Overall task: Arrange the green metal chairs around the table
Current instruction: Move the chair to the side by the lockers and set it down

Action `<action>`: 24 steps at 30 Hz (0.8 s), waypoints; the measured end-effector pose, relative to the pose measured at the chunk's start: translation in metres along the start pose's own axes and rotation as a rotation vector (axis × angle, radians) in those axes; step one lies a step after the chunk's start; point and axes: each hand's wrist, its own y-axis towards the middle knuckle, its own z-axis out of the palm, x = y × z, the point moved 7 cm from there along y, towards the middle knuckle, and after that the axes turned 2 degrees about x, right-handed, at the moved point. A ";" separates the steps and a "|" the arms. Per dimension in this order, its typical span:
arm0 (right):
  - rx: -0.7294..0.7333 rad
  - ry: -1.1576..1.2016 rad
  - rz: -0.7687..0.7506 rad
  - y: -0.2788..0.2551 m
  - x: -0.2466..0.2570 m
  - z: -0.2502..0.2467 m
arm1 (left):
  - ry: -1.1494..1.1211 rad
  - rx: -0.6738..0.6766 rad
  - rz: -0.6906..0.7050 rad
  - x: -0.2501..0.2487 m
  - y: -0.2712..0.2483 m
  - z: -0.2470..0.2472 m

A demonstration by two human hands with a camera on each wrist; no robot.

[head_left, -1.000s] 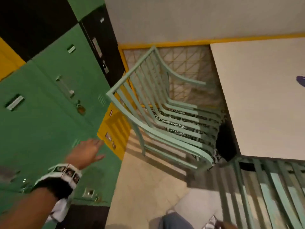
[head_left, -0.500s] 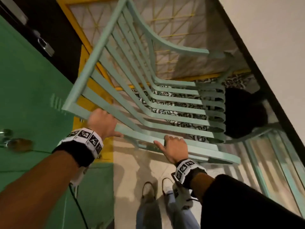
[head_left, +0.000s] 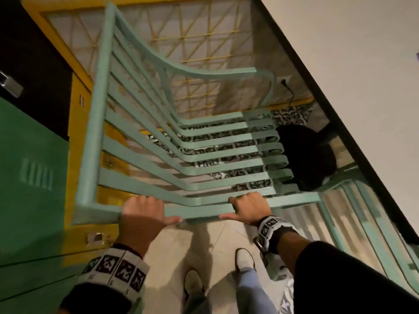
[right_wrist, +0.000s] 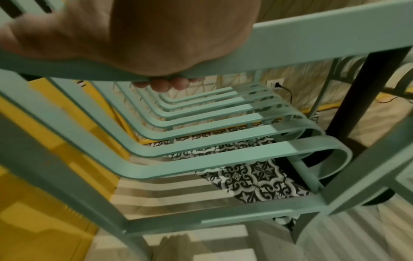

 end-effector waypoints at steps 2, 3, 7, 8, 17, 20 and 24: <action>0.002 -0.028 -0.013 0.012 -0.018 -0.008 | 0.013 -0.011 -0.008 -0.005 0.010 -0.011; -0.002 -0.037 -0.020 0.018 -0.027 -0.013 | 0.017 -0.052 -0.009 -0.009 0.016 -0.017; 0.006 -0.066 0.008 0.034 -0.071 -0.026 | 0.075 -0.132 -0.006 -0.034 0.051 -0.043; 0.009 -0.069 0.022 0.036 -0.080 -0.030 | 0.086 -0.098 -0.021 -0.039 0.058 -0.050; -0.114 0.051 -0.021 0.076 -0.089 -0.051 | 0.114 -0.061 -0.044 -0.068 0.113 -0.094; -0.160 0.047 -0.027 0.087 -0.086 -0.059 | 0.109 -0.063 -0.076 -0.064 0.124 -0.101; -0.197 0.016 -0.026 0.095 -0.094 -0.062 | 0.079 -0.121 -0.103 -0.056 0.143 -0.102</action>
